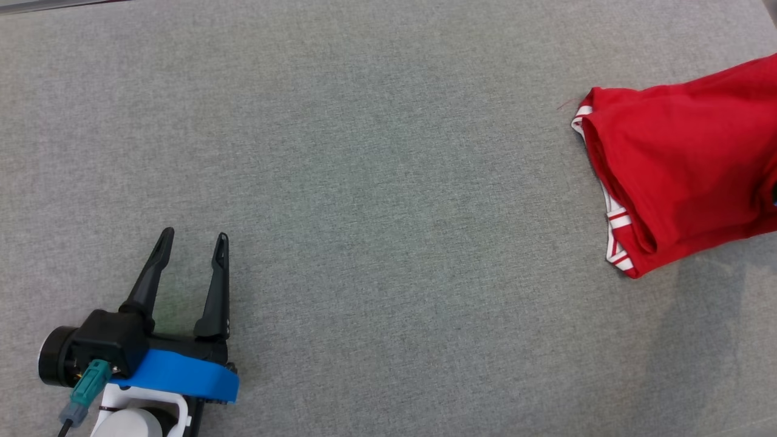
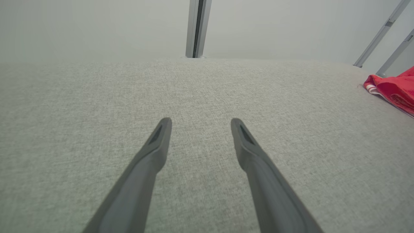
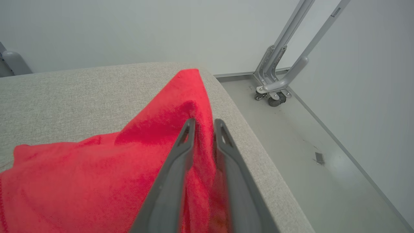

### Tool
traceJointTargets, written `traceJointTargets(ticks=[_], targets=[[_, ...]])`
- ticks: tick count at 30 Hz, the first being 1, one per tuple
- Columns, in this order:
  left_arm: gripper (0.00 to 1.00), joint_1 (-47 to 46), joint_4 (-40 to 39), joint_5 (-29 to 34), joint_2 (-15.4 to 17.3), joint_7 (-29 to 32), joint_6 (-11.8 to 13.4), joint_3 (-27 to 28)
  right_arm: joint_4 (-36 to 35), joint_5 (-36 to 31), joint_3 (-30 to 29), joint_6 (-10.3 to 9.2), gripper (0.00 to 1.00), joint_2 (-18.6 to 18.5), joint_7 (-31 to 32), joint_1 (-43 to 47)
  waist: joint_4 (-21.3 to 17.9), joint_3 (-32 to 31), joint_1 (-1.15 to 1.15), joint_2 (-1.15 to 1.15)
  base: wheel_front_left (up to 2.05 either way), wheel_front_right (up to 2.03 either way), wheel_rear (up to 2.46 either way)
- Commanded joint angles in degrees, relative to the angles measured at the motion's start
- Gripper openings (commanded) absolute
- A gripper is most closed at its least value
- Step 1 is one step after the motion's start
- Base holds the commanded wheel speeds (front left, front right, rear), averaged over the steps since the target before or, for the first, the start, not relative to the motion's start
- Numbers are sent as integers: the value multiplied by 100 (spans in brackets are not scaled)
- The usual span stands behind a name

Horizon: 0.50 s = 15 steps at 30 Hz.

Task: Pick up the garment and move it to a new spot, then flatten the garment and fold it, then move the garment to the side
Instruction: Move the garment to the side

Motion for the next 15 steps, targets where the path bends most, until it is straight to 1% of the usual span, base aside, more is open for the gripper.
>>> traceJointTargets(ticks=[1, 4, 6, 15], targets=[[100, -14, 14, -23, 1, -33, 11, -2, -44, -86, -113, -2, 100, 57, -114, 52, 38, 9, 0, 0, 0, 0, 0], [100, -34, 75, -39, -23, -61, -2, -36, -52, -229, -164, -2, 100, 224, -255, 49, 84, -32, 0, 0, 0, 0, 0], [100, -53, 128, -55, -52, -93, -3, -57, -37, -299, -66, -2, 100, 322, -314, 60, 120, -94, 0, 0, 0, 0, 0], [100, -75, 414, -224, -206, -331, 15, -35, -126, -285, 737, -2, 100, 684, -774, 129, 358, -557, 0, 0, 0, 0, 0]])
